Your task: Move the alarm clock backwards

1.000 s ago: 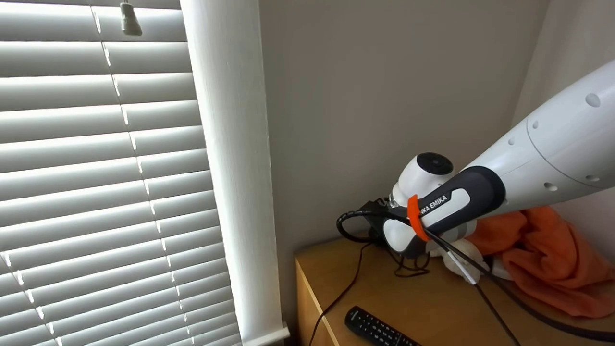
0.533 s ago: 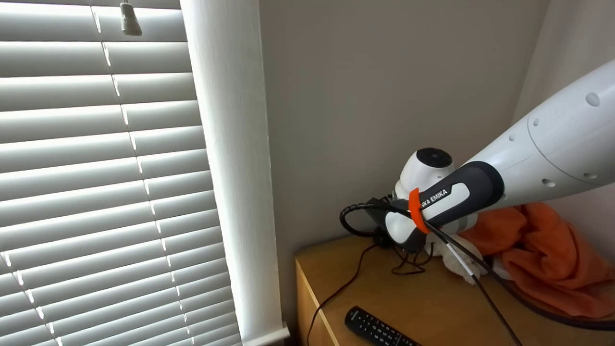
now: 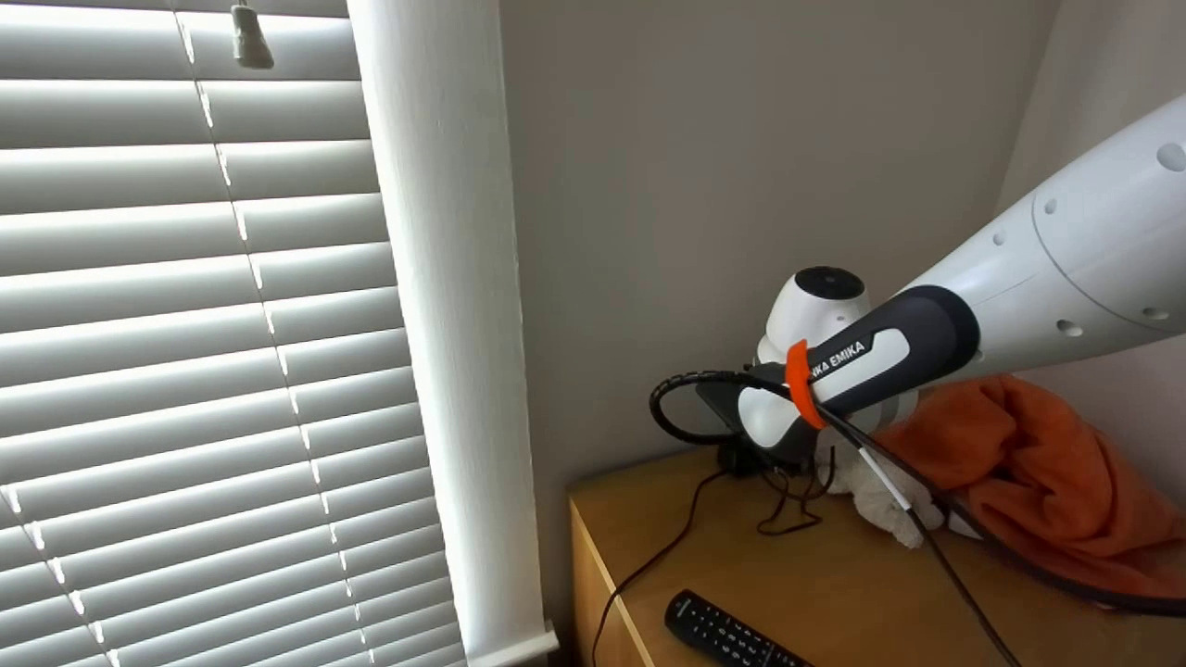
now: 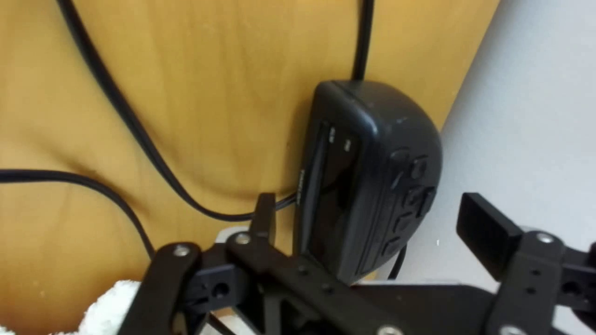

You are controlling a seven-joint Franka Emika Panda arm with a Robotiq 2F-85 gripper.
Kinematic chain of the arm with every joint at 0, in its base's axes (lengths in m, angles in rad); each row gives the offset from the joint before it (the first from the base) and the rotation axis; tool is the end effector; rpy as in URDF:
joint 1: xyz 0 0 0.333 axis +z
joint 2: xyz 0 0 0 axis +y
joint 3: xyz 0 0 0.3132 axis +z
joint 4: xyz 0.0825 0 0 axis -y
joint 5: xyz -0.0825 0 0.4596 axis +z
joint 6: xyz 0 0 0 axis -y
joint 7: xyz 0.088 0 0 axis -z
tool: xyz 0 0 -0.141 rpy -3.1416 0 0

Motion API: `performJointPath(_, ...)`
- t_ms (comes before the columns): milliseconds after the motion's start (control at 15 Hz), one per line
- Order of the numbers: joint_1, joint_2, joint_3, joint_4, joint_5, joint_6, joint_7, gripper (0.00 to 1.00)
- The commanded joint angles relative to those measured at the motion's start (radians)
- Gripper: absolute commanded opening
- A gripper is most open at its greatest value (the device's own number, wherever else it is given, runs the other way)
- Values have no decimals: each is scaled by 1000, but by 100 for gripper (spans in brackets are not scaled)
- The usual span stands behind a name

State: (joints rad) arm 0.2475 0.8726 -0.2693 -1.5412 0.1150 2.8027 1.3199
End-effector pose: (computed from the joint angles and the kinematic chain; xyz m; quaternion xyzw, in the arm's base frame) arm 0.8010 0.0060 0.1058 -0.7752 0.5930 -0.2032 0.0777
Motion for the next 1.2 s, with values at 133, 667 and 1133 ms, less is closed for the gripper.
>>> performJointPath(133,14,-247,23,-148,-44,-267,-1,100)
performJointPath(667,-62,-581,143,-302,-183,-642,-320,100)
performJointPath(1133,-146,-818,184,-543,-277,-686,-700,100)
